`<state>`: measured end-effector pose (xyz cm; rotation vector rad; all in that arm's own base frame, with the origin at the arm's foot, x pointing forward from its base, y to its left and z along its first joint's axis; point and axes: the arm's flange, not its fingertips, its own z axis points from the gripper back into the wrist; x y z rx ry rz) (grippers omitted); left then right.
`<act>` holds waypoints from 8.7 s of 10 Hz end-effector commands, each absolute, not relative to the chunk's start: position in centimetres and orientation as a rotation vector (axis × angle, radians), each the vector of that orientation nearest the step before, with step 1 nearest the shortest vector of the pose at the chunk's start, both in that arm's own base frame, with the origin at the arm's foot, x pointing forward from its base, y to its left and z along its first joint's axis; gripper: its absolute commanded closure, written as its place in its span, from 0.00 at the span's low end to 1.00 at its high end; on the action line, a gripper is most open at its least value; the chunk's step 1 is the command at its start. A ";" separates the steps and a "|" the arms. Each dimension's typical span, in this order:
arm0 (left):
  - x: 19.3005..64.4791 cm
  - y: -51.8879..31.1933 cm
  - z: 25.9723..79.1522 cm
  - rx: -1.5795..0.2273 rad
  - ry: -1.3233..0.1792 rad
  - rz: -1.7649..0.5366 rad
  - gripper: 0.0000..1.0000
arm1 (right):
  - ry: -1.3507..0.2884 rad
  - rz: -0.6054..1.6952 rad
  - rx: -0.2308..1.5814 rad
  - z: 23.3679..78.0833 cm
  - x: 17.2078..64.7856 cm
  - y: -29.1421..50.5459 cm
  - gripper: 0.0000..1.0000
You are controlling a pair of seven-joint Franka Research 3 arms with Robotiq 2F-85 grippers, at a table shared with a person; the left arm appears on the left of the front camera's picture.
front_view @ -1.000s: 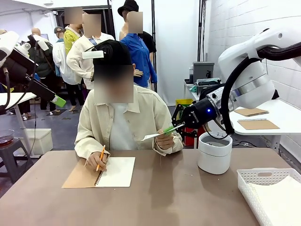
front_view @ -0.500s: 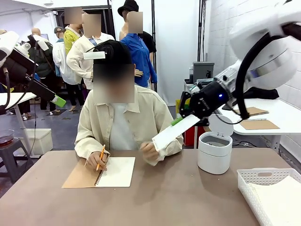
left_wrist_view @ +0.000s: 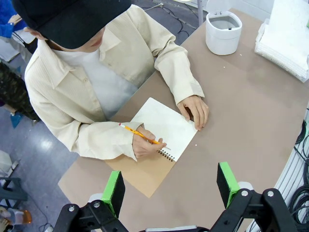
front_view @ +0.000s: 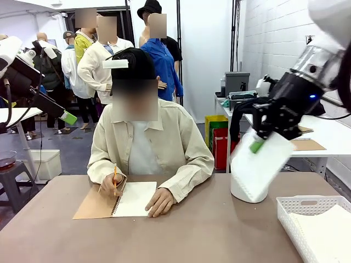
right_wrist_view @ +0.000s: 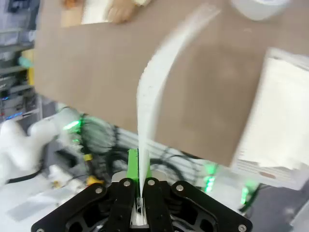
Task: Sort the paper based on its condition.
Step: If a person hands you a paper, place it in the Organizing basket , and if it's crumpled, put it in the Trash can.
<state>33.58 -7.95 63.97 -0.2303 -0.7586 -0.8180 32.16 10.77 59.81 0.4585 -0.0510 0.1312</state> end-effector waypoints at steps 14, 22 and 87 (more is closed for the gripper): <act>33.6 -8.0 64.0 -0.237 -0.761 -0.815 0.00 | -0.131 0.176 0.175 48.9 32.0 2.0 1.00; 33.6 -8.0 64.0 -0.237 -0.761 -0.815 0.00 | 0.059 0.098 0.227 40.9 30.7 -0.1 1.00; 33.6 -8.0 64.0 -0.237 -0.761 -0.815 0.00 | -0.647 0.938 0.355 67.2 41.8 21.4 0.00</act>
